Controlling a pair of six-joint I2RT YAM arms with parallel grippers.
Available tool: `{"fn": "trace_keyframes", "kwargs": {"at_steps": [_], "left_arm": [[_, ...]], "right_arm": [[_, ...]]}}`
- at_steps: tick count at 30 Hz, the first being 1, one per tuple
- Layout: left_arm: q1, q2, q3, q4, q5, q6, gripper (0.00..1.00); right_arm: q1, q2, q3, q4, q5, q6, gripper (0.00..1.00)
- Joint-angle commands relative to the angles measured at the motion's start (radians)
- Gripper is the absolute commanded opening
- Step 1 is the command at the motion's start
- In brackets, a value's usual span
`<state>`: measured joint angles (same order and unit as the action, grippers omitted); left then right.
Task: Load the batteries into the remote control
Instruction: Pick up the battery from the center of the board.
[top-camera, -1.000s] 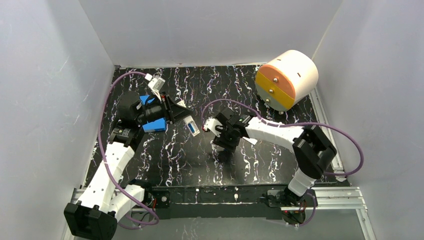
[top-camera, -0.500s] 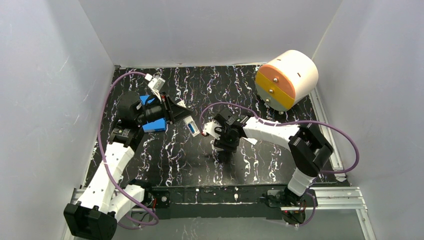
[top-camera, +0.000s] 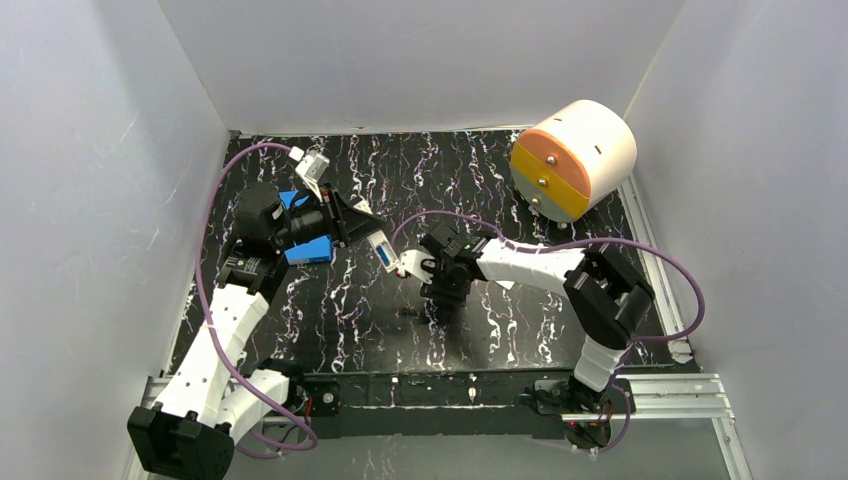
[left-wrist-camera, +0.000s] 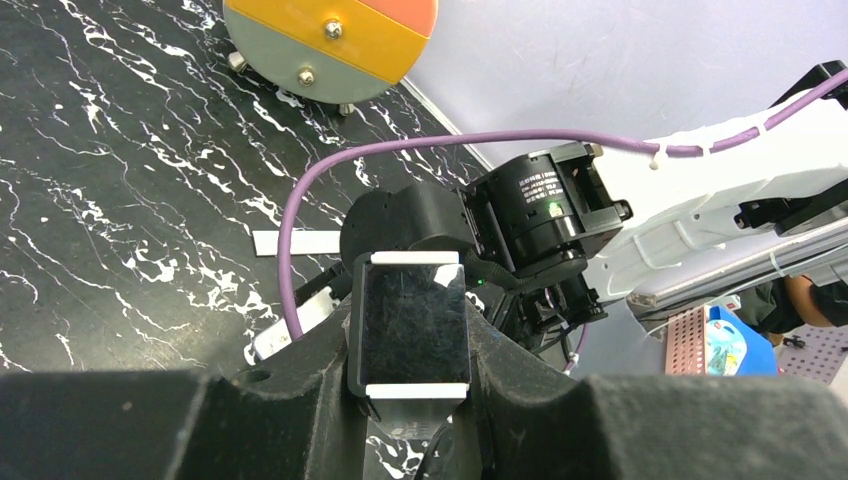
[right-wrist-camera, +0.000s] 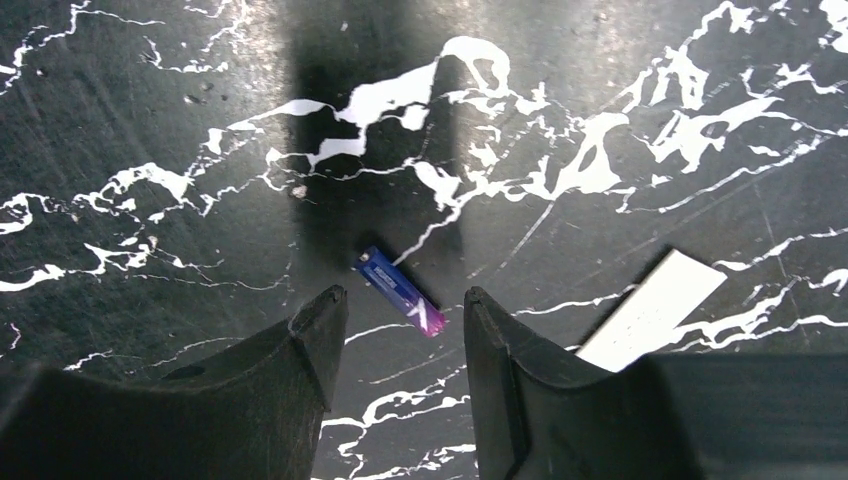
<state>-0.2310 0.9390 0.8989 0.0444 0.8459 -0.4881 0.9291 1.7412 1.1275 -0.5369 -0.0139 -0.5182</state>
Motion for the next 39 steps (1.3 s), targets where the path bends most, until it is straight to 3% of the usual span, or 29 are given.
{"fn": "trace_keyframes", "kwargs": {"at_steps": [1, 12, 15, 20, 22, 33, 39], "left_arm": [[0.005, -0.013, 0.037, 0.019, 0.008, -0.006, 0.01], [0.005, -0.013, 0.038, 0.022, 0.009, -0.013, 0.01], [0.005, -0.013, 0.04, 0.022, 0.01, -0.014, 0.01], [0.005, -0.013, 0.04, 0.022, 0.009, -0.017, 0.01], [0.005, -0.013, 0.04, 0.022, 0.01, -0.018, 0.01], [0.005, -0.022, 0.034, 0.02, 0.005, -0.023, 0.01], [0.005, -0.025, 0.031, 0.02, 0.003, -0.029, 0.01]], "right_arm": [[0.016, -0.005, -0.013, 0.01, -0.005, -0.022, 0.54], [0.018, 0.022, -0.053, 0.046, 0.075, -0.004, 0.46], [0.02, 0.027, -0.062, 0.064, 0.096, -0.001, 0.39], [0.02, 0.033, -0.058, 0.071, 0.104, 0.015, 0.16], [0.02, 0.033, -0.054, 0.075, 0.11, 0.031, 0.11], [0.005, 0.072, 0.016, 0.069, 0.104, 0.366, 0.06], [-0.004, -0.007, -0.017, 0.139, 0.096, 0.543, 0.05]]}}
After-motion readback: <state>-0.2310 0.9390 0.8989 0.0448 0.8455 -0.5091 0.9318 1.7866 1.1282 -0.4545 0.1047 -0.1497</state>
